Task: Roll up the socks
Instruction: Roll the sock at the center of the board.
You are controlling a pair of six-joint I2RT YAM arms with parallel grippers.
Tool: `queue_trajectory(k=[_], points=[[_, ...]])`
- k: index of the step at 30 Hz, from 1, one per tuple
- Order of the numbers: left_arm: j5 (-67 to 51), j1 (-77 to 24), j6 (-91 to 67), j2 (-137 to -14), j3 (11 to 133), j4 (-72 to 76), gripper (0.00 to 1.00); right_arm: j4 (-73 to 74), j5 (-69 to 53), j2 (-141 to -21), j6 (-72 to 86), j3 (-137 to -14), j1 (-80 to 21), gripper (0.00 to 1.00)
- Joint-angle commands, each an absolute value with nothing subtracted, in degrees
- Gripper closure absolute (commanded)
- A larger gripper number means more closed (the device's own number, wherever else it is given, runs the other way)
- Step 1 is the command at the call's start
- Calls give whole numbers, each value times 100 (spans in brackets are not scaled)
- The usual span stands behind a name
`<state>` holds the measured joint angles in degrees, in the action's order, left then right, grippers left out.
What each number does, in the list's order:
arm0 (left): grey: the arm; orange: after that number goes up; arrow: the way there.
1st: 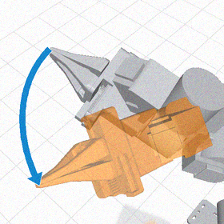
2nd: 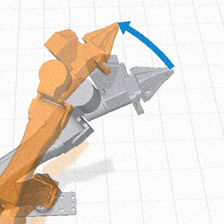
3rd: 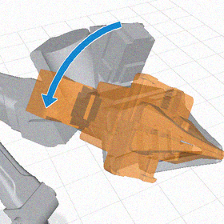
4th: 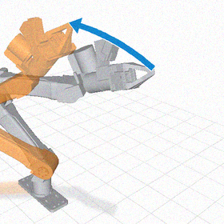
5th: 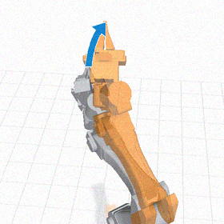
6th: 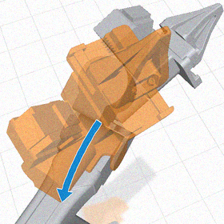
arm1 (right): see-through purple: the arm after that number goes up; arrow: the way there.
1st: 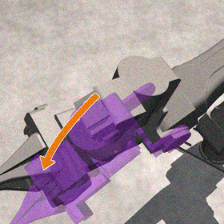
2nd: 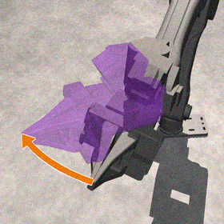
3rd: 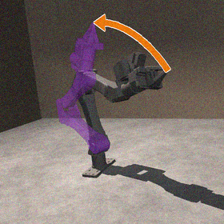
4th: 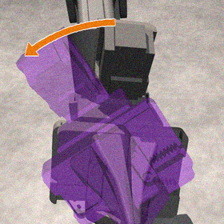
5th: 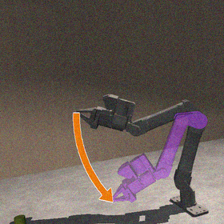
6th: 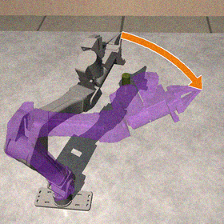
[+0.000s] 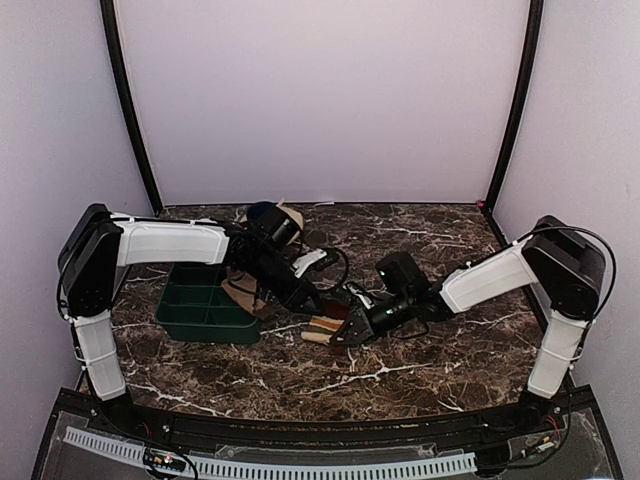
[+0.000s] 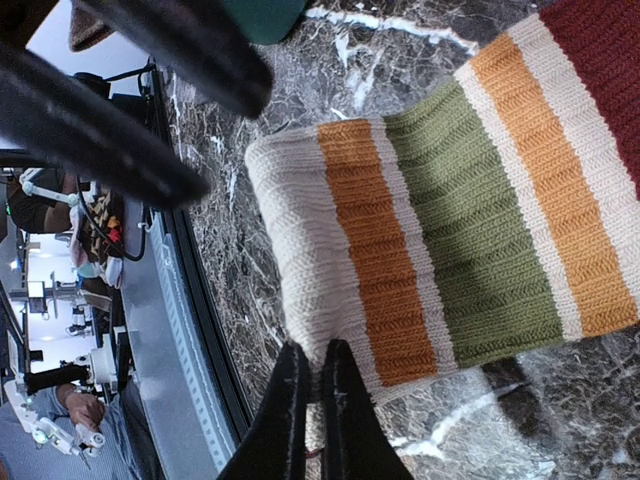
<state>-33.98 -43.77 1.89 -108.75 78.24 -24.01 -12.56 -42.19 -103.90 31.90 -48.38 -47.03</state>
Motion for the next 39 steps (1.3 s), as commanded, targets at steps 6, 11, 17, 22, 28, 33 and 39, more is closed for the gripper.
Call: queue_trajectory(k=[6, 11, 17, 22, 28, 33, 39], points=[[-3634, -4558, 712, -10705, 7648, -2649, 85, -1403, -4538, -10552, 3274, -4840, -4485, 100], [-3619, -4634, 809, -10754, 7587, -2760, 82, -1332, -4598, -10571, 3217, -4869, -4432, 100], [-3627, -4748, 910, -10862, 7643, -2867, 75, -1265, -4614, -10644, 3184, -4928, -4403, 100], [-3524, -4835, 986, -10879, 7640, -2912, 72, -1252, -4627, -10678, 3175, -4965, -4393, 100], [-2898, -5034, 1137, -10995, 7624, -2982, 71, -1184, -4649, -10681, 3148, -5017, -4386, 100], [-2435, -5192, 1225, -11115, 7611, -2992, 71, -1093, -4654, -10656, 3101, -5058, -4385, 100], [-2194, -5212, 1239, -11152, 7599, -2943, 77, -1024, -4657, -10653, 3064, -5078, -4386, 100]])
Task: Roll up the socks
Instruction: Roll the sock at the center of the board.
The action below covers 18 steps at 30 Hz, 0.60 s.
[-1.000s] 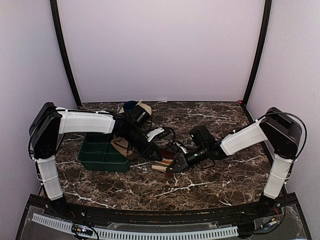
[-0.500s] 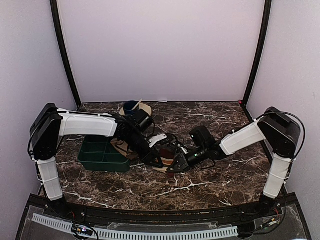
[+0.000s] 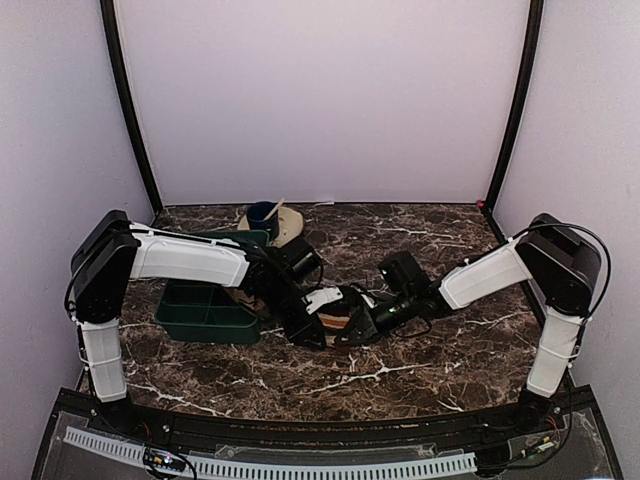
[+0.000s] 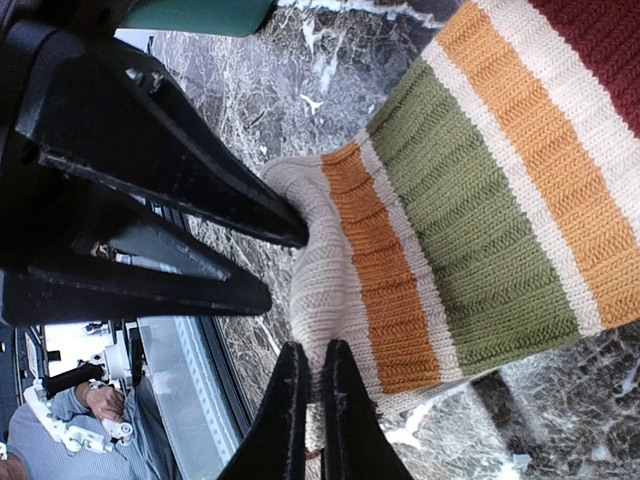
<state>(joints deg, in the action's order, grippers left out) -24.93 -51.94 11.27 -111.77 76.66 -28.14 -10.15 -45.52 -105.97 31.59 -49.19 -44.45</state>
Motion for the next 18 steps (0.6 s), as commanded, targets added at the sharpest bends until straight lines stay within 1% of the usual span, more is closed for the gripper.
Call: queue_trajectory(k=[1, 4, 8, 18], points=[[-2167, -5212, 1241, -11156, 7604, -2938, 78, -1020, -4658, -10660, 3067, -5082, -4386, 100], [-2028, -5214, 1239, -11171, 7599, -2906, 80, -1019, -4688, -10673, 3067, -5102, -4385, 100], [-1750, -5229, 1230, -11109, 7557, -2814, 74, -957, -4724, -10652, 3059, -5107, -4385, 100], [-1902, -5294, 1358, -10846, 7370, -2642, 71, -945, -4780, -10674, 3050, -5121, -4386, 100]])
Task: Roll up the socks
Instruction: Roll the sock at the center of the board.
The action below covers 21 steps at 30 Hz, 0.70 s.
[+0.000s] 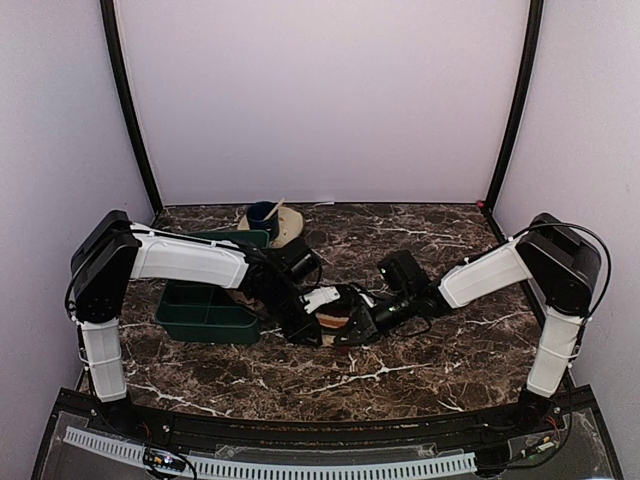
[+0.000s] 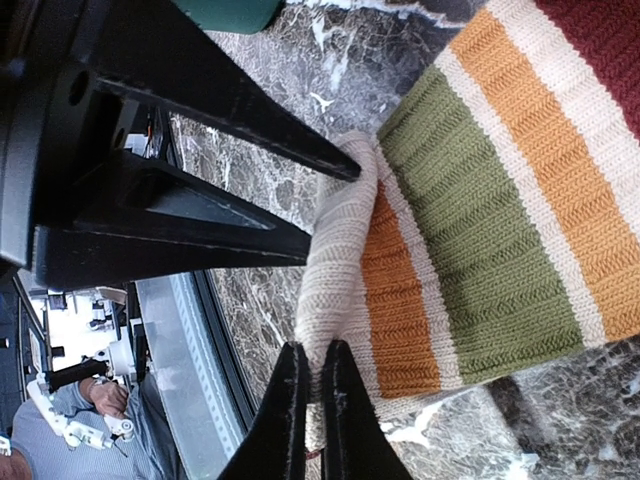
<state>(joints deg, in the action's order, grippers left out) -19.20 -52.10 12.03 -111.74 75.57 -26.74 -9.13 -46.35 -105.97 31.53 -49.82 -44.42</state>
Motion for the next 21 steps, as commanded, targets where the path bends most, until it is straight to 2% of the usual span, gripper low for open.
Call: queue_trajectory(k=[1, 10, 21], points=[[-1847, -5303, 1376, -10773, 7328, -2603, 71, -934, -4781, -10666, 3051, -5116, -4386, 100], [-1614, -5376, 1476, -10378, 7142, -2278, 69, -908, -4788, -10684, 3030, -5106, -4383, 100], [-1599, -5500, 1649, -10494, 7036, -2064, 68, -923, -4884, -10668, 3041, -5089, -4395, 100]])
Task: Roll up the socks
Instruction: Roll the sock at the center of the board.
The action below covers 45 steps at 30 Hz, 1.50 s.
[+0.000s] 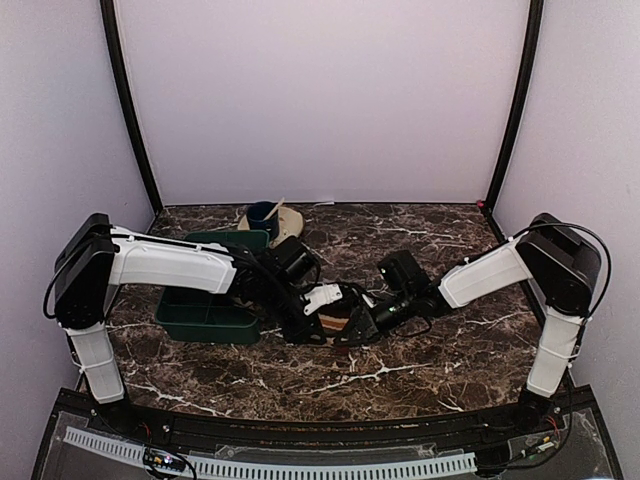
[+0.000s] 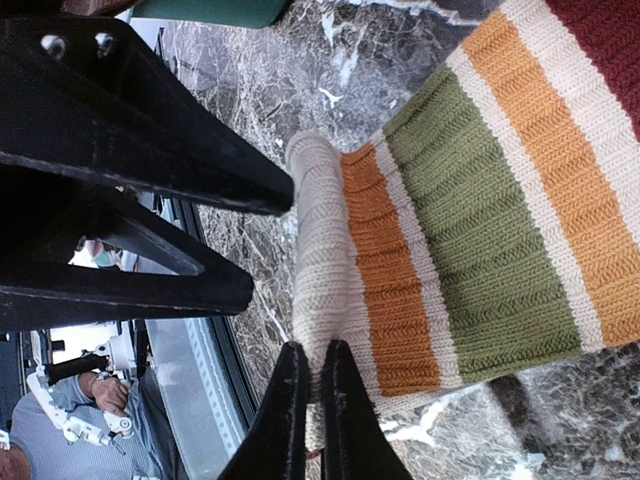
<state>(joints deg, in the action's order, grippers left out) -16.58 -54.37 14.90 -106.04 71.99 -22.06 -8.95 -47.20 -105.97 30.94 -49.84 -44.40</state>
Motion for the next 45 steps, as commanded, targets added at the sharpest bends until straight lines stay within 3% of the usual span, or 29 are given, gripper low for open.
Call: queue_trajectory(k=[1, 10, 26, 40, 45], points=[[-1581, -5502, 1664, -10494, 7013, -2031, 68, -923, -4900, -10664, 3041, -5091, -4390, 100], [-1185, -5537, 1725, -10490, 6802, -1484, 68, -914, -4999, -10697, 3032, -5102, -4394, 100], [-1990, -5549, 1986, -10631, 6721, -1646, 70, -899, -5032, -10792, 2990, -5127, -4386, 100], [-1681, -5551, 1978, -10853, 6795, -1609, 72, -804, -5049, -10806, 2943, -5124, -4386, 100], [-1732, -5552, 2004, -10884, 6798, -1575, 77, -758, -5054, -10824, 2919, -5168, -4381, 100]])
